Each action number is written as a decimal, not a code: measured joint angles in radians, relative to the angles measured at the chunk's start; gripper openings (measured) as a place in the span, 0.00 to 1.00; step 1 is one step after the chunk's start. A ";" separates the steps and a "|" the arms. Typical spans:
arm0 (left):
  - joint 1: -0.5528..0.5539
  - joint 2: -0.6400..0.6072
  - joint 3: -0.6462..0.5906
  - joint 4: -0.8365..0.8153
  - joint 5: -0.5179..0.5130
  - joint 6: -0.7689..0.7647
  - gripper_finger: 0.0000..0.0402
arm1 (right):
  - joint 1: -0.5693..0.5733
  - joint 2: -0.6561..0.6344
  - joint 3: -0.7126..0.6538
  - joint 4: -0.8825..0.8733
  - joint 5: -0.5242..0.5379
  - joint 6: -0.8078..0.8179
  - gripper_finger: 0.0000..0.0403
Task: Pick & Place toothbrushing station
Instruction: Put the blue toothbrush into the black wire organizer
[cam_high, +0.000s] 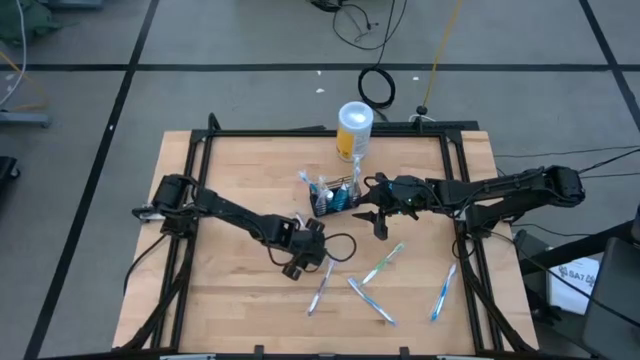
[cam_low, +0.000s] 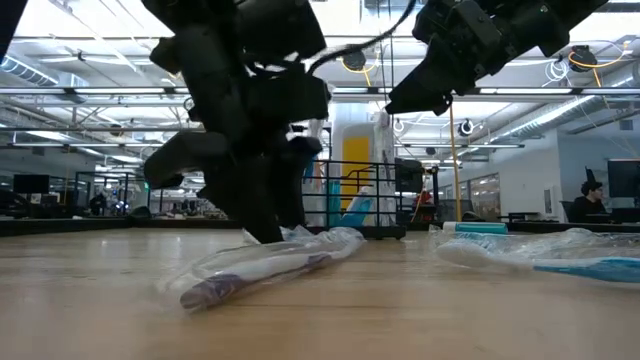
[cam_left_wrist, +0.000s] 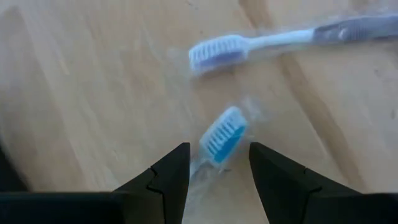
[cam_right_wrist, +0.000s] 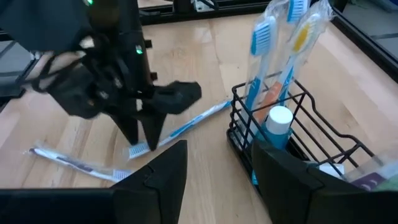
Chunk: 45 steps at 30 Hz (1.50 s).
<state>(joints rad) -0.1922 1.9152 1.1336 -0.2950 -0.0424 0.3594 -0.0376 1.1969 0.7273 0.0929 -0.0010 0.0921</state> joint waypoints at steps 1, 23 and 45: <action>0.002 0.002 0.001 -0.006 -0.003 -0.003 0.43 | 0.000 0.000 0.000 0.000 0.000 0.000 0.42; -0.024 -0.207 -0.002 -0.171 -0.038 -0.179 0.02 | 0.000 0.000 -0.002 -0.008 0.000 0.000 0.42; 0.111 -0.705 -0.243 0.649 -0.293 -0.054 0.02 | 0.000 0.000 -0.002 -0.007 0.000 0.000 0.42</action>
<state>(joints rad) -0.0814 1.2104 0.8909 0.3540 -0.3353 0.3059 -0.0373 1.1969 0.7254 0.0856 -0.0010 0.0925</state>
